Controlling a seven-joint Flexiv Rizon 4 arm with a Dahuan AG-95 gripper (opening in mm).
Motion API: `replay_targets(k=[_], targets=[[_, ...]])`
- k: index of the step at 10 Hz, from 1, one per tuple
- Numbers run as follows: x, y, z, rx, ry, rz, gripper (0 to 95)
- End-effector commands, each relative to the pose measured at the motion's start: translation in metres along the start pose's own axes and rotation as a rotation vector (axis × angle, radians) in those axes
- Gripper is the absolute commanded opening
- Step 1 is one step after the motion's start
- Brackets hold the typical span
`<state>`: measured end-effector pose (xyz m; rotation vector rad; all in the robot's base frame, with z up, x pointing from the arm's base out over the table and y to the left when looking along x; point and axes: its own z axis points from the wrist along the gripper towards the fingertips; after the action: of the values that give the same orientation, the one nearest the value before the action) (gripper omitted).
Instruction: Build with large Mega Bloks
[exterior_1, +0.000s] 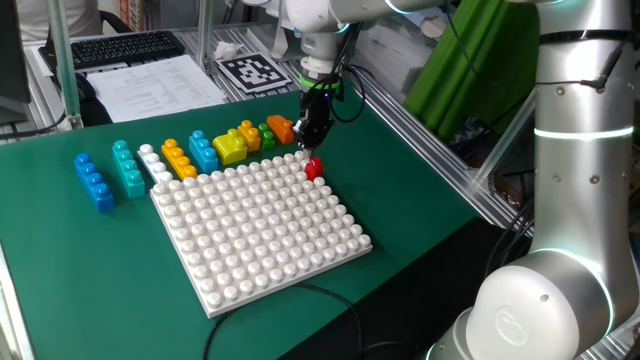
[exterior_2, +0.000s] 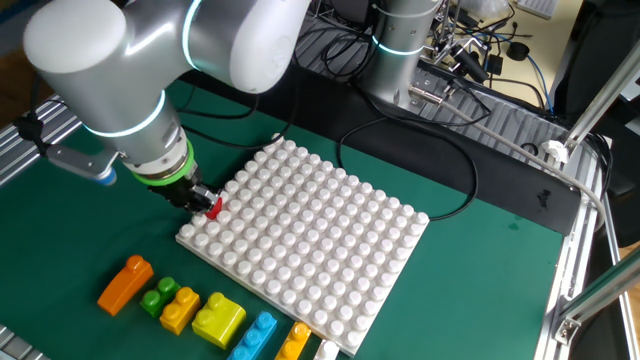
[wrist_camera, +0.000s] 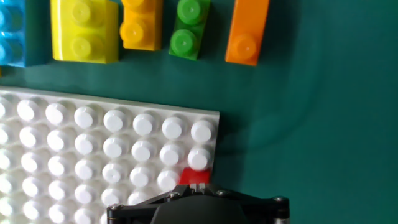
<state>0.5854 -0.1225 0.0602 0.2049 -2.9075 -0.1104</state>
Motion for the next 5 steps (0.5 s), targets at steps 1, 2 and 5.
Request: replay_targets(k=[1,2,5], targets=[[0.001,0.006,-0.009,-0.067,0.014,0.077,0.0],[0.001,0.01,-0.014,-0.065,0.02,0.081,0.0],[0.003,0.02,-0.029,-0.038,0.055,0.075,19.0]])
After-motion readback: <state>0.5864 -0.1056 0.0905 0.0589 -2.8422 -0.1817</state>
